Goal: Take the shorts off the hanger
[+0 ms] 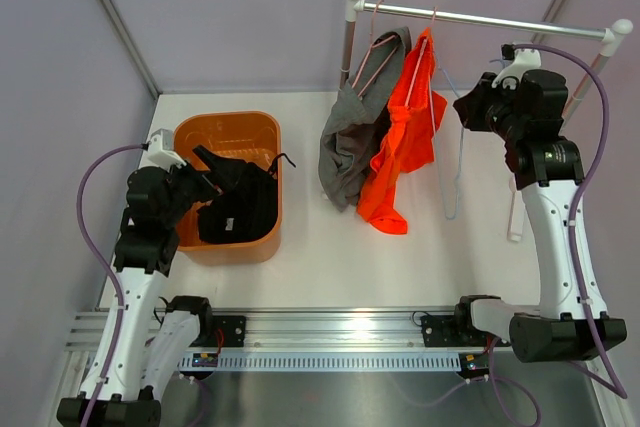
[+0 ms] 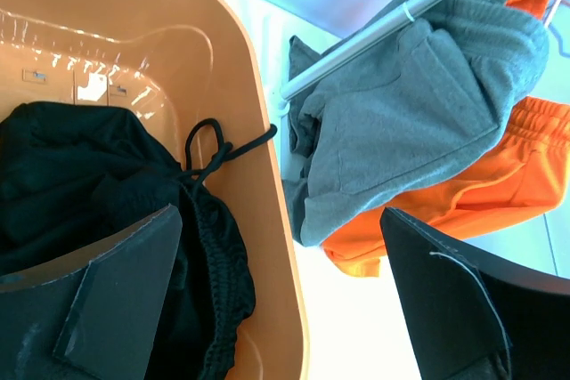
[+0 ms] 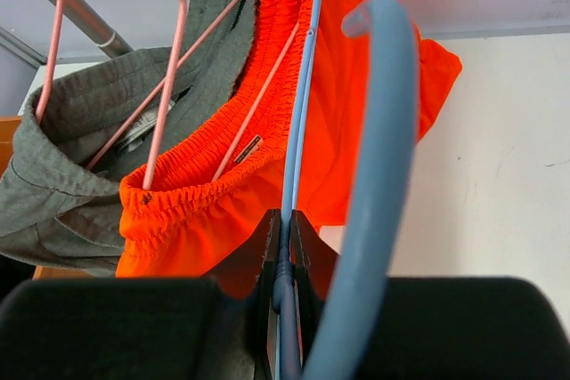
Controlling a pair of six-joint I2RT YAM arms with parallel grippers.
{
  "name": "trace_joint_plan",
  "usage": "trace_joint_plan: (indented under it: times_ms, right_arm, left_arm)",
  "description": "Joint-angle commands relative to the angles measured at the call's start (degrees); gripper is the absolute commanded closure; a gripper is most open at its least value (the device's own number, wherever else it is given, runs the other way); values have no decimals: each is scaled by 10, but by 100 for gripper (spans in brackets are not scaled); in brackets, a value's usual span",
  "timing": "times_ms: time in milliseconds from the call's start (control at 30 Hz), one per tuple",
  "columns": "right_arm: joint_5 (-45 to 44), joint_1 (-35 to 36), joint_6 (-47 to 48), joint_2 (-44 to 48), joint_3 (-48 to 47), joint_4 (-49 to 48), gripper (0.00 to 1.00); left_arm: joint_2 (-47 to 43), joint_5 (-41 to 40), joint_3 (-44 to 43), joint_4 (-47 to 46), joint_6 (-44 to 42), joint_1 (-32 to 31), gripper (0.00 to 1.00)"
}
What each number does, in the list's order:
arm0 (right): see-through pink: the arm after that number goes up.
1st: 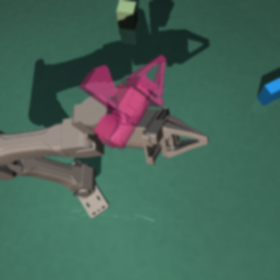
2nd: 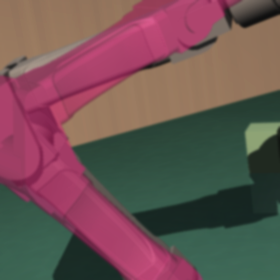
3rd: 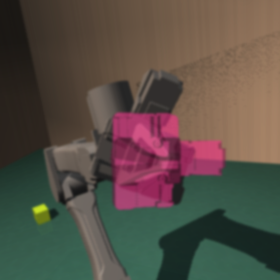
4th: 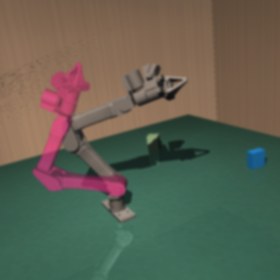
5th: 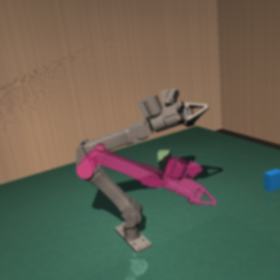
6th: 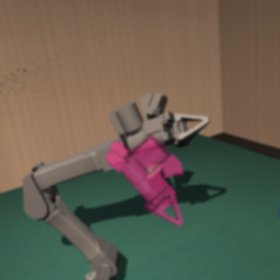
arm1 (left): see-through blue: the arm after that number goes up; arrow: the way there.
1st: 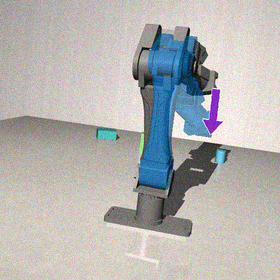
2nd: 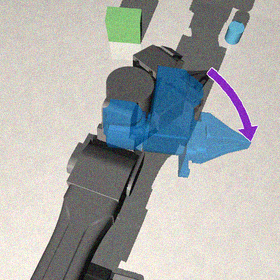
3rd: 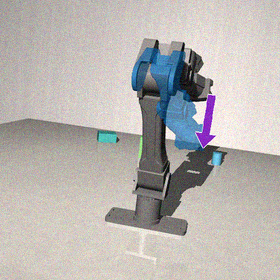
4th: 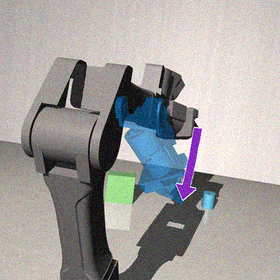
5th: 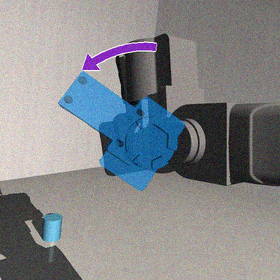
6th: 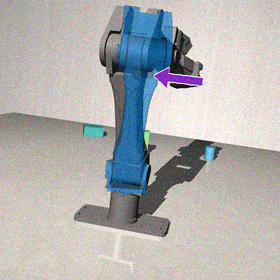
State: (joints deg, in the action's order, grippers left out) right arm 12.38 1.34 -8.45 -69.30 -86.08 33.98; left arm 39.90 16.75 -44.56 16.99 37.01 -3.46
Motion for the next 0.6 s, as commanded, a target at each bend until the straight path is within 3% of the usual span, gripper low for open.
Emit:
trace_joint_plan:
  times_ms: [0,233,567]
  right_arm:
    - [20,-4,19,35,0,-44,100]
    - [-89,-4,5,12,-48,-15,100]
    - [-121,-4,-17,-64,-177,25,100]
  left_arm:
    - [0,28,-21,-5,-16,2,1]
    - [2,30,-24,-2,-27,2,1]
    - [14,31,-39,4,-48,2,1]
